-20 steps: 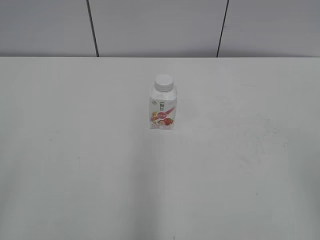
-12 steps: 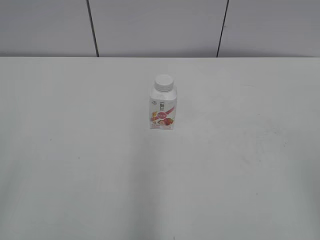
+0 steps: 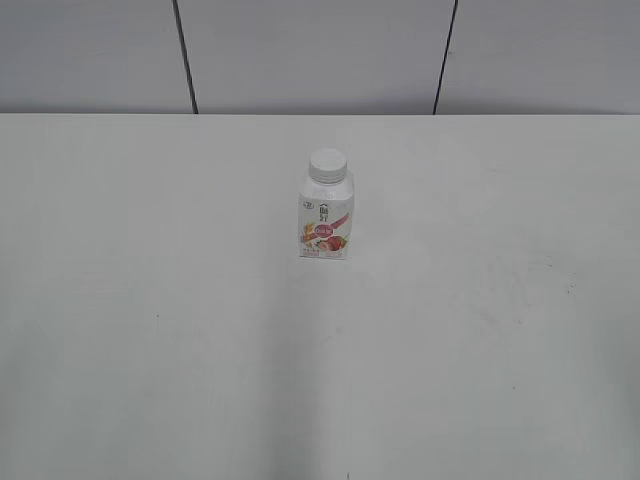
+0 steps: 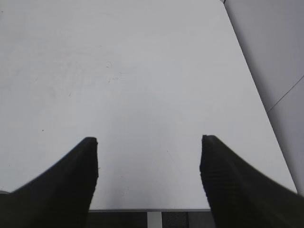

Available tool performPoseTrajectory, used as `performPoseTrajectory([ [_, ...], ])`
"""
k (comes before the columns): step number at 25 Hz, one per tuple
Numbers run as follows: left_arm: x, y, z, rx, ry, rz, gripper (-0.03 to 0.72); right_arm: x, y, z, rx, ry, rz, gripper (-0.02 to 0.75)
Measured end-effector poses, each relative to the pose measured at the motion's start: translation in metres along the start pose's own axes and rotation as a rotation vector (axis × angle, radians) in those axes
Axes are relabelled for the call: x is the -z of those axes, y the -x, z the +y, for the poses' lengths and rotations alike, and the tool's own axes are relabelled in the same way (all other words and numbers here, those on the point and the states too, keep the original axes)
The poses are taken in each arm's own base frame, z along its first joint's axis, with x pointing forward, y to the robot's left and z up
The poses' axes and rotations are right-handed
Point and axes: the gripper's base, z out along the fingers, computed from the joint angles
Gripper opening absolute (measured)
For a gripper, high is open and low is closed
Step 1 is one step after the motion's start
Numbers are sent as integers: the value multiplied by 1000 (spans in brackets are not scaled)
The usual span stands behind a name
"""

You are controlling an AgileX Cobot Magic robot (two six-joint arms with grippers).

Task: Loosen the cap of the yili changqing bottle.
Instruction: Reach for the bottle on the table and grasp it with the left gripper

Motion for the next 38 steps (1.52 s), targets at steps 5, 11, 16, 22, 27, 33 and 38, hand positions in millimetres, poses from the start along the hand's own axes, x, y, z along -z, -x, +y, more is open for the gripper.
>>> performPoseTrajectory([
  [5, 0, 0, 0, -2, 2, -3, 505, 0, 0, 0, 2, -3, 1, 533],
  [11, 5, 43, 1, -1, -3, -209, 505, 0, 0, 0, 2, -5, -1, 533],
  [16, -31, 84, -5, 0, -63, -275, 505, 0, 0, 0, 2, -5, -2, 533],
  [22, -101, 114, -6, -19, -67, -252, 501, 0, 0, -1, 5, -11, -1, 533],
  [27, -177, 114, -8, -12, -48, -165, 488, 0, 0, -1, 5, -11, -1, 533],
  [33, -248, 97, -34, -76, -84, -152, 475, 0, 0, -1, 5, -11, -2, 533],
  [38, -290, 73, -53, -96, -134, -134, 470, 0, 0, -1, 5, -11, -2, 533],
])
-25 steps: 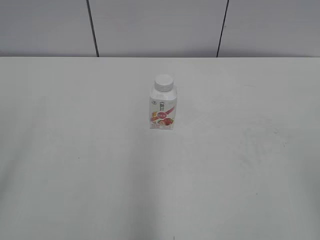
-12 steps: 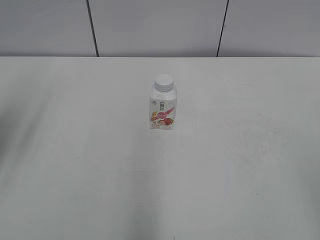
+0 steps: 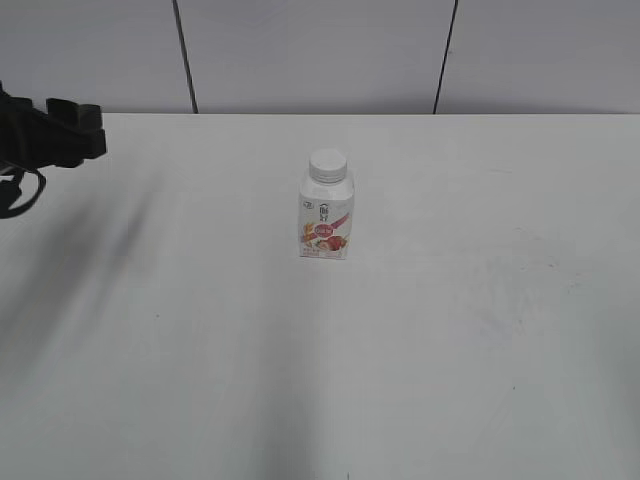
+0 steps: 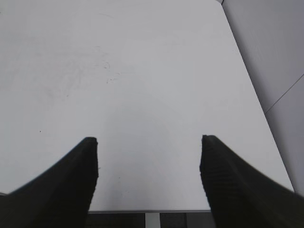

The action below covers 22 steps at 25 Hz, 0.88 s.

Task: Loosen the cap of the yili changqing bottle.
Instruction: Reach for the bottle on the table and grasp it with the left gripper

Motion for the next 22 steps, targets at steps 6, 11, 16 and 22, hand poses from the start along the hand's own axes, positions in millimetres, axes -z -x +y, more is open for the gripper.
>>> performPoseTrajectory([
  [6, -17, -14, -18, -36, -175, -38, 470, 0, 0, 0, 0, 0, 0, 533],
  [11, -20, -16, -27, -44, -304, -82, 470, 0, 0, 0, 0, 0, 0, 533],
  [16, -24, -31, -21, -123, -496, -110, 470, 0, 0, 0, 0, 0, 0, 533],
  [22, -39, -58, -5, -220, -778, -165, 470, 0, 0, 0, 0, 0, -1, 533],
])
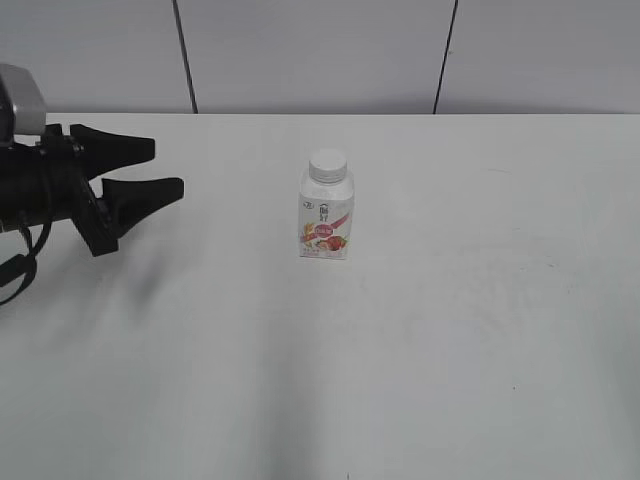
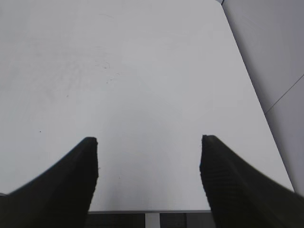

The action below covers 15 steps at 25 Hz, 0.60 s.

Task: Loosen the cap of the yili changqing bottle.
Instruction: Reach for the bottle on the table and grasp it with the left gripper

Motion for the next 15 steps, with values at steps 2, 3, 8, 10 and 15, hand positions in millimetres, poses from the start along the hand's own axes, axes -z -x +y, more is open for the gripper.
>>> performPoseTrajectory([
  [2, -6, -8, 6, -36, -88, 18, 470, 0, 0, 0, 0, 0, 0, 533],
  [3, -11, -12, 9, -44, -123, 22, 475, 0, 0, 0, 0, 0, 0, 533],
  [8, -38, -22, 26, -62, -237, 22, 603, 0, 0, 0, 0, 0, 0, 533],
  [10, -53, -25, 31, -66, -288, 27, 638, 0, 0, 0, 0, 0, 0, 533],
  [15, -97, -36, 40, -64, -412, 56, 650, 0, 0, 0, 0, 0, 0, 533],
])
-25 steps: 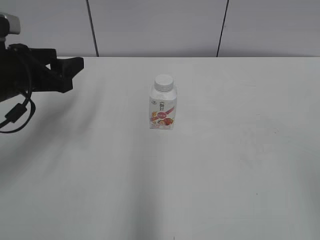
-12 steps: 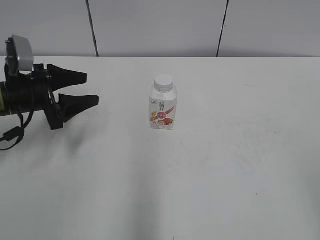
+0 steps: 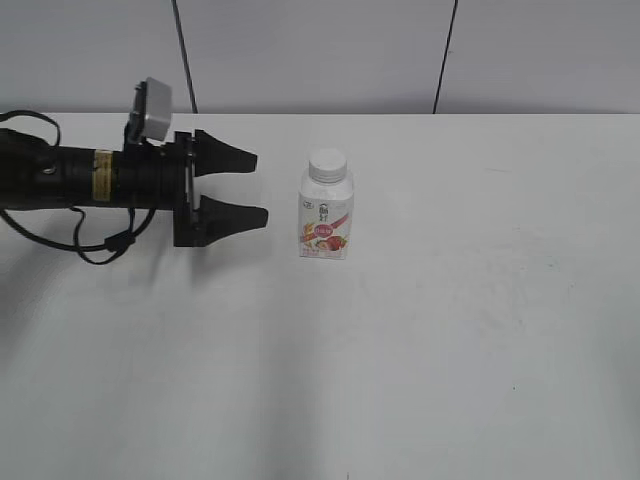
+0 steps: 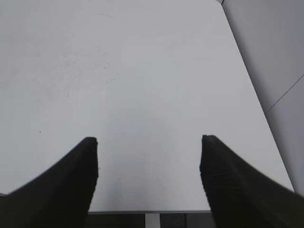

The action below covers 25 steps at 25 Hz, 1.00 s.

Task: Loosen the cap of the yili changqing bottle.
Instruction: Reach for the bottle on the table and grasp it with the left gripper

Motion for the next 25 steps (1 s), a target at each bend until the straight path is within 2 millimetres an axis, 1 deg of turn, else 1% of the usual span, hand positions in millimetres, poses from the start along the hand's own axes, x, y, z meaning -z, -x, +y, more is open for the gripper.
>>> performPoseTrajectory([
  [5, -35, -3, 13, -11, -78, 6, 645, 0, 0, 0, 0, 0, 0, 533],
  [9, -57, -7, 18, -6, -113, 3, 635, 0, 0, 0, 0, 0, 0, 533],
  [17, -91, -13, 16, 32, -164, -6, 601, 0, 0, 0, 0, 0, 0, 533],
  [20, -104, -12, 13, 32, -186, -13, 589, 0, 0, 1, -5, 10, -2, 533],
  [23, -115, -13, 13, 40, -199, -18, 585, 0, 0, 0, 0, 0, 0, 533],
  [25, -118, -15, 13, 47, -201, -20, 586, 0, 0, 0, 0, 0, 0, 533],
])
